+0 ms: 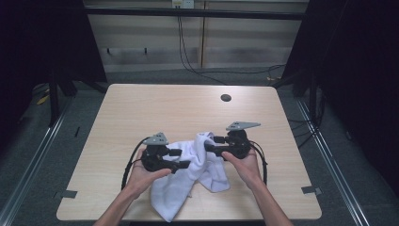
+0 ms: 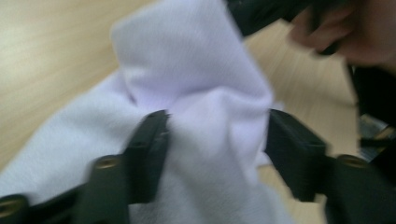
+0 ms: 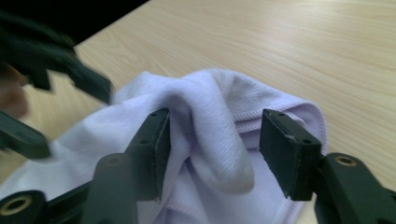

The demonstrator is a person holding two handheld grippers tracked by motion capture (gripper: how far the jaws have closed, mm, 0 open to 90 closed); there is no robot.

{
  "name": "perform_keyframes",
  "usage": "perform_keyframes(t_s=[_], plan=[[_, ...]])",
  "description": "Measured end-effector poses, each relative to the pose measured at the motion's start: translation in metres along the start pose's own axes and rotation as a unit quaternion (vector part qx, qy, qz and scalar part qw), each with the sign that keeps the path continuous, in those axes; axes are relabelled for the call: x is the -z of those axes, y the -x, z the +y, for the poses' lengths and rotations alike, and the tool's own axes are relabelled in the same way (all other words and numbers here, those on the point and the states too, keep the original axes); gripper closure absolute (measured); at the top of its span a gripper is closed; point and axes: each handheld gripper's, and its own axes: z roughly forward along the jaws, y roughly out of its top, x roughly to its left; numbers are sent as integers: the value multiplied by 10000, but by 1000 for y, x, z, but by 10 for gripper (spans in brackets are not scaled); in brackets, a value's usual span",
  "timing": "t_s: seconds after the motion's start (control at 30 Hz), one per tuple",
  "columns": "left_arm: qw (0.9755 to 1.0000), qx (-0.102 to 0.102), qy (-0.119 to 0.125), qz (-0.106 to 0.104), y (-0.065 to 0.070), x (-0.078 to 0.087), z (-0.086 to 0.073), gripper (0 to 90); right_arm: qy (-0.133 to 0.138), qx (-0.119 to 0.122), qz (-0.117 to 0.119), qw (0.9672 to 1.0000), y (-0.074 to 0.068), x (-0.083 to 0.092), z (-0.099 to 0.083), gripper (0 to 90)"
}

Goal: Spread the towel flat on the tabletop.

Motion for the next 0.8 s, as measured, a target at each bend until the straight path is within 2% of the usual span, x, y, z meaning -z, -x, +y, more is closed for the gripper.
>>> perform_keyframes(t_s=[0.03,0.1,0.13,0.17,0.2,0.23,0.27,0.3,0.33,0.37,0.43,0.47,0.57,0.6,0.63,0.67,0.73,0.77,0.8], plan=[[9998,-123,-82,101,-1,-3,-4,579,12,13,23,10000,0,4,-1,416],[9998,-68,-189,64,-8,-4,-7,729,-3,74,-4,10000,-4,16,-9,390],[9999,-2,-145,0,-10,-3,-8,783,-103,73,-34,9999,-8,22,-20,352],[9999,35,-116,82,-11,-1,-9,795,-163,90,-60,9998,-10,23,-24,337],[9999,51,-112,96,-12,-1,-9,801,-270,55,29,9996,-12,22,-31,342],[9999,97,-81,86,-13,0,-9,804,-367,22,122,9992,-14,22,-38,397],[9999,97,-81,86,-13,0,-9,805,-367,22,122,9992,-14,22,-38,397],[9998,205,-40,72,-15,1,-10,805,-433,129,316,9985,-20,18,-52,489],[9998,205,-40,72,-15,1,-10,805,-433,129,316,9985,-20,18,-52,489],[9995,308,25,61,-17,0,-10,804,-613,168,517,9966,-24,11,-58,594],[9993,356,53,73,-17,0,-10,803,-673,204,600,9957,-26,8,-59,611],[9992,385,74,57,-18,0,-10,802,-751,239,685,9945,-29,-2,-61,623],[9988,469,138,-15,-20,1,-10,795,-990,213,545,9934,-30,-15,-65,636],[9988,469,138,-15,-20,1,-10,793,-990,213,545,9934,-30,-15,-65,636],[9987,479,179,-16,-21,4,-10,793,-1058,219,543,9927,-29,-19,-66,701],[9985,489,264,14,-22,8,-9,793,-1056,353,458,9927,-30,-24,-66,878],[9972,542,485,162,-24,17,-8,809,-841,221,530,9948,-29,-19,-60,890],[9962,615,591,194,-27,23,-8,811,-733,255,469,9959,-28,-16,-57,890],[9948,723,708,134,-30,29,-7,810,-554,223,447,9972,-26,-9,-51,891]])
